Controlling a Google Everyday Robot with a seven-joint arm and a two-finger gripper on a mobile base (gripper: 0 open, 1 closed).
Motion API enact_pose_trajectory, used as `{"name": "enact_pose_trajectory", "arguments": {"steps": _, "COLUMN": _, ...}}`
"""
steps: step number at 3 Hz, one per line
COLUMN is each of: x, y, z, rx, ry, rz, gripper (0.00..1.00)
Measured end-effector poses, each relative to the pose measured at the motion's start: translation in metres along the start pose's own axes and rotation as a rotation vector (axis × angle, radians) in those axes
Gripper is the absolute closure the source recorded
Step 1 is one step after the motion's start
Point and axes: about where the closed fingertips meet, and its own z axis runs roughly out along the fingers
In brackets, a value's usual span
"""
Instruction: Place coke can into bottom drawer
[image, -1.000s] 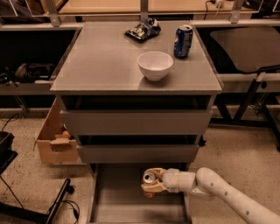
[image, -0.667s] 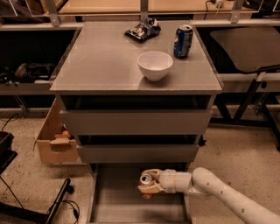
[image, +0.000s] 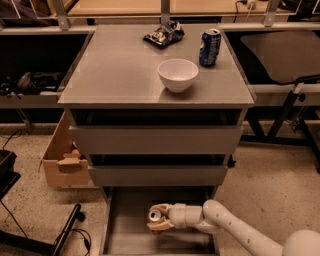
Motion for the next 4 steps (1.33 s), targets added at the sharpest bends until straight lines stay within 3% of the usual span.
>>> {"name": "enact_pose_trajectory", "arguments": {"steps": 2, "x": 0.046, "y": 0.003, "z": 0.028, "rx": -0.023, "ry": -0.055, "rz": -0.067, "gripper": 1.00}}
{"name": "enact_pose_trajectory", "arguments": {"steps": 4, "x": 0.075, "y": 0.008, "z": 0.053, "rx": -0.048, "ry": -0.078, "rz": -0.078, "gripper": 1.00}}
